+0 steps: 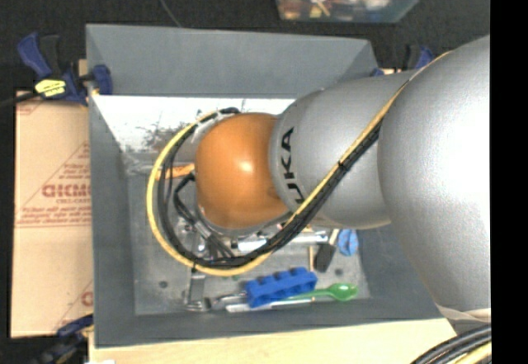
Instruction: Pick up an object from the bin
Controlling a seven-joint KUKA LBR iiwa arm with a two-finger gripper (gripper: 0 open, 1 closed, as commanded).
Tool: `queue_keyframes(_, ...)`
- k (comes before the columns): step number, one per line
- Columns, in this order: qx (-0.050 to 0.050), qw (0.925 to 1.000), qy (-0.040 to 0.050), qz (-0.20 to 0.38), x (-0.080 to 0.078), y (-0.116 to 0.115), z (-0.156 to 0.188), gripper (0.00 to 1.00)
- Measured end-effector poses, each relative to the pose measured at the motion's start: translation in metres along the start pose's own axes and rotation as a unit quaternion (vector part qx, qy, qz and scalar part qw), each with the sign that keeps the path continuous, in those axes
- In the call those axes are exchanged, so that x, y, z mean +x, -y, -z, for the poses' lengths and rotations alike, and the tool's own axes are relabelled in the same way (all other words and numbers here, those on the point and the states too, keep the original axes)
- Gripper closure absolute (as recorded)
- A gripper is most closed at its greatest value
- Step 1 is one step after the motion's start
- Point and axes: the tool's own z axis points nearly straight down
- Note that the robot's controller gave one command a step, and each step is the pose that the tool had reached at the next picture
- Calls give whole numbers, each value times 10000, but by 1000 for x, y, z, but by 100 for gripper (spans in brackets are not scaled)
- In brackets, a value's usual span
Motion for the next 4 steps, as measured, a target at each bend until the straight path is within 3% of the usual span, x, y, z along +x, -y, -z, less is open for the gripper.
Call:
queue_keyframes(1,-10,10000,36,-26,-2,1,4,0)
queue_keyframes(2,-28,9925,47,-1222,-25,90,-56,0)
queue_keyframes(3,-9,9965,56,831,-45,79,-38,0)
queue_keyframes(4,-29,9905,54,-1372,-54,144,-46,0)
